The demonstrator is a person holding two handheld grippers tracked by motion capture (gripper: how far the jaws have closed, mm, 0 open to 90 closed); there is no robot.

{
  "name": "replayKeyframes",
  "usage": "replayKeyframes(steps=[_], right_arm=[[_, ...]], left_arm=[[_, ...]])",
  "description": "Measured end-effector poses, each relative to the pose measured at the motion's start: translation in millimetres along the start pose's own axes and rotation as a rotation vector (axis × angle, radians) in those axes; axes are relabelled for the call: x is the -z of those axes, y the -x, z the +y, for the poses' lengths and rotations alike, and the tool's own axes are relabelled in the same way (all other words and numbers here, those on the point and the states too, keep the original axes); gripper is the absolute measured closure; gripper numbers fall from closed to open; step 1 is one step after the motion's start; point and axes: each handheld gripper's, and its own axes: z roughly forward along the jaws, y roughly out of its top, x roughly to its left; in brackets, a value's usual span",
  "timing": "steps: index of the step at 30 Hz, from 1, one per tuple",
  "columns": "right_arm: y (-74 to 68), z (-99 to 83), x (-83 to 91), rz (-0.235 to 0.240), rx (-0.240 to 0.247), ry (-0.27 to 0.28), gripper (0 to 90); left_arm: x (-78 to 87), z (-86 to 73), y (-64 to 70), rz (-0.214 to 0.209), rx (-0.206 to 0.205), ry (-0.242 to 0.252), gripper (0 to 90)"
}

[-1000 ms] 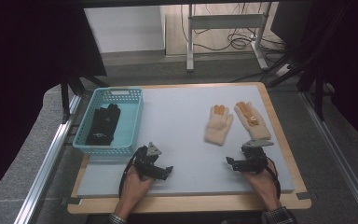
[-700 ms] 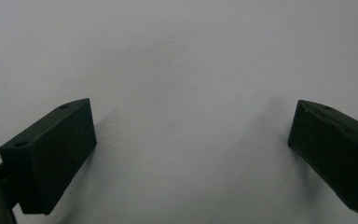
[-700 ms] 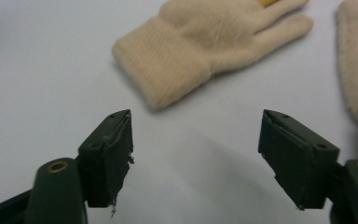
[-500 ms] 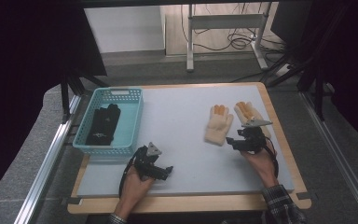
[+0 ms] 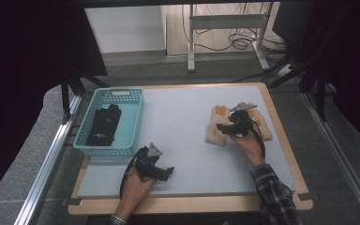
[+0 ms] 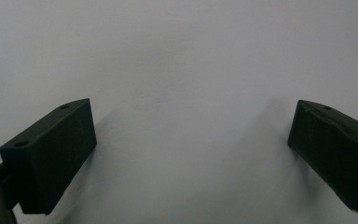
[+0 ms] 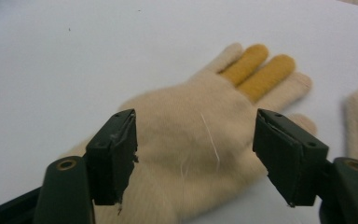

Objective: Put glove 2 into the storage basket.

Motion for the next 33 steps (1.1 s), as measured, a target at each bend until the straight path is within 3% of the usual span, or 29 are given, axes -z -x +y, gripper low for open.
replayKeyframes(steps=[9, 14, 19, 25, 33], right_arm=[[-4.2, 4.9, -36.7, -0.007, 0.06, -0.063, 24.2], [-10.3, 4.6, -40.2, 0.013, 0.07, -0.086, 43.6], [-15.8, 6.3, -36.3, -0.004, 0.082, -0.096, 50.8], [-18.3, 12.5, -16.5, 0.033, 0.065, -0.038, 51.8], [-56.3, 25.9, 30.9, 0.122, 0.103, 0.04, 50.5]], left_arm=[[0.1, 0.0, 0.0, 0.0, -0.003, -0.001, 1.0], [0.1, 0.0, 0.0, 0.001, -0.003, -0.001, 1.0], [0.1, -0.1, 0.3, 0.001, 0.0, -0.001, 1.1], [0.2, 0.0, 0.0, 0.001, -0.003, -0.002, 1.1], [0.0, -0.1, 0.4, 0.002, 0.002, 0.0, 1.1]])
